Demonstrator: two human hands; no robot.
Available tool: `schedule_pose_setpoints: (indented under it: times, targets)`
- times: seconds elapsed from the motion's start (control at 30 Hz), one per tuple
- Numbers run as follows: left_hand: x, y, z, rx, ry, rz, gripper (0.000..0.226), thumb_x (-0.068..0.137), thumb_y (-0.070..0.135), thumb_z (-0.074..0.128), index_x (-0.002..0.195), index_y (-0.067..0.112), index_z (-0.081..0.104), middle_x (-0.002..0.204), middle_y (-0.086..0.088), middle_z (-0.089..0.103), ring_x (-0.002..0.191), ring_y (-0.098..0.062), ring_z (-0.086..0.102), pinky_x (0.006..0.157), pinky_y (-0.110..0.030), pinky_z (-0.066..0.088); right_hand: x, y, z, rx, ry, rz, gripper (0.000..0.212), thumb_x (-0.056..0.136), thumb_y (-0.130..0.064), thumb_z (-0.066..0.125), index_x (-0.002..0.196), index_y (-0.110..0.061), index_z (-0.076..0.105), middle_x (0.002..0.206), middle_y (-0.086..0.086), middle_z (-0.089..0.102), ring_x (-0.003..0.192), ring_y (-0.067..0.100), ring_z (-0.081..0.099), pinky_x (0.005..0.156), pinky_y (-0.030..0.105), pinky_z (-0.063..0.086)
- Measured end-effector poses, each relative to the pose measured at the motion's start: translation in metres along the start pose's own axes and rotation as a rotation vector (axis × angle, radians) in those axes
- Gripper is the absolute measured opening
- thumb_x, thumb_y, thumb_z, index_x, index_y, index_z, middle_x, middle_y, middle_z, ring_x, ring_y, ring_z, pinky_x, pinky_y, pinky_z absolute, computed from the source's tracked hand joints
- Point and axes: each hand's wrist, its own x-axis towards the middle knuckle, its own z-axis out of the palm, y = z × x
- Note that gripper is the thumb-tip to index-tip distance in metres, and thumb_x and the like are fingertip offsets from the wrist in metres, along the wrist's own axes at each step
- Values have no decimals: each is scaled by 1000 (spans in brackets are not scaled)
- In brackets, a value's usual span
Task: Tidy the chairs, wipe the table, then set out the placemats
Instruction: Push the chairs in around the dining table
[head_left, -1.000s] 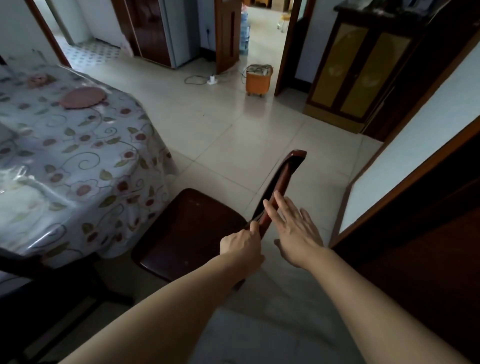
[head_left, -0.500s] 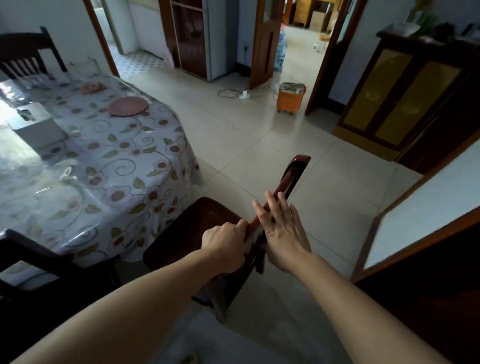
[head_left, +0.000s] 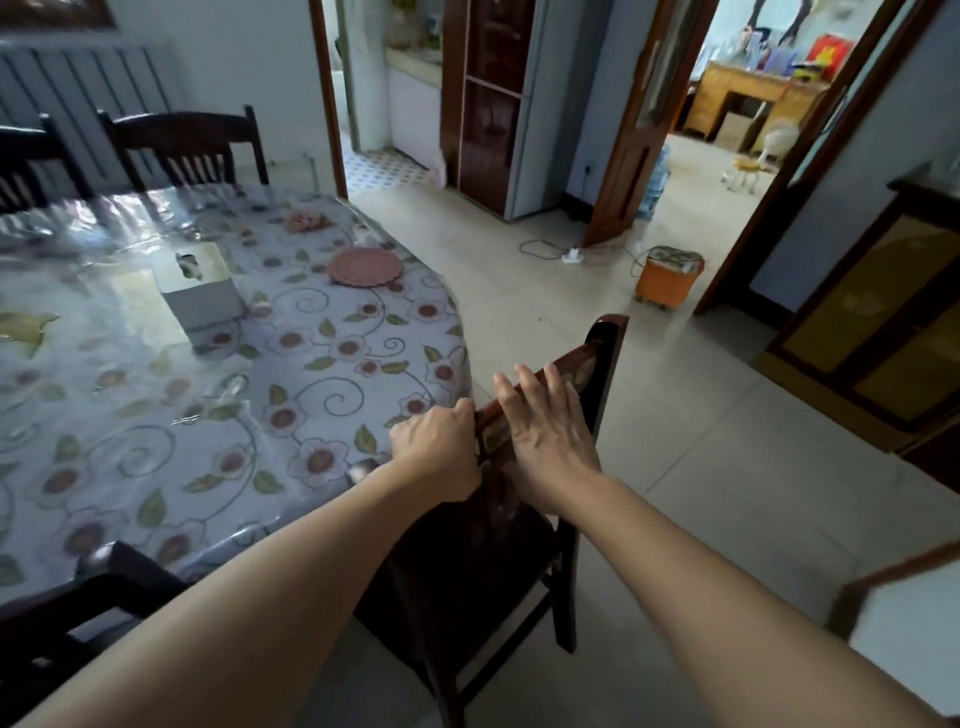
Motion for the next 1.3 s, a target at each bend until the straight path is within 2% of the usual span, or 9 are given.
schedule_pose_setpoints:
  times: [0.1, 0.3, 0.37, 0.47, 0.57, 0.73, 0.83, 1.03, 1.3]
  targets:
    - [11, -17, -1, -38, 50, -21, 43, 78, 25, 62, 114, 20, 40, 107, -8, 59, 101, -32, 59, 70, -35, 38, 30, 3, -4, -40, -18, -78, 90, 82, -23, 59, 147, -25, -4, 152, 5, 1, 142, 37, -12, 117, 46, -3]
    - [42, -39, -6, -27, 108, -67, 41, 68, 35, 71, 100, 22, 50, 79, 1, 52, 79, -26, 59, 62, -31, 39, 104, 35, -19, -35, 15, -302, 64, 81, -26, 67, 138, -23, 39, 141, 1, 43, 131, 23, 36, 114, 38, 16]
    - [51, -44, -8, 3, 127, -100, 38, 67, 37, 71, 96, 23, 51, 77, 2, 51, 78, -25, 57, 61, -31, 36, 129, 41, -25, -58, -37, -363, 65, 68, -32, 79, 125, -22, 51, 132, 0, 50, 122, 23, 44, 106, 37, 27]
    - [67, -51, -15, 22, 170, -185, 34, 67, 35, 73, 93, 24, 53, 84, 0, 59, 86, -27, 60, 63, -32, 35, 160, 40, -32, -67, -56, -467, 55, 61, -37, 84, 104, -20, 54, 106, -1, 60, 101, 23, 57, 75, 32, 37]
    - [83, -58, -26, 35, 188, -265, 31, 70, 30, 73, 94, 22, 56, 87, -2, 62, 88, -28, 62, 65, -32, 39, 188, 35, -36, -83, -25, -550, 54, 61, -42, 84, 93, -19, 46, 98, -2, 61, 90, 23, 60, 63, 30, 33]
    - [94, -74, -38, 77, 211, -406, 37, 67, 33, 78, 96, 22, 58, 79, 3, 53, 88, -25, 62, 65, -31, 36, 223, 19, -37, -46, -12, -702, 57, 60, -43, 84, 96, -19, 47, 97, -1, 63, 91, 22, 61, 65, 31, 35]
    - [92, -83, -36, 114, 251, -455, 36, 69, 33, 77, 98, 23, 58, 86, 1, 61, 90, -24, 61, 64, -31, 33, 229, 8, -36, -14, -6, -772, 57, 63, -43, 83, 102, -20, 49, 98, -1, 63, 93, 21, 60, 72, 34, 40]
    - [83, -93, -1, 202, 254, -495, 36, 76, 36, 69, 104, 23, 51, 97, 2, 63, 90, -22, 61, 61, -31, 31, 223, -5, -6, -33, -17, -853, 53, 72, -38, 77, 114, -20, 51, 102, -2, 60, 95, 21, 58, 71, 31, 39]
    - [67, -101, 43, 189, 269, -444, 34, 75, 31, 69, 102, 21, 50, 94, 1, 63, 88, -23, 62, 61, -30, 35, 200, -3, 37, 61, 36, -894, 38, 72, -28, 76, 100, -19, 52, 92, -2, 59, 90, 20, 56, 59, 29, 38]
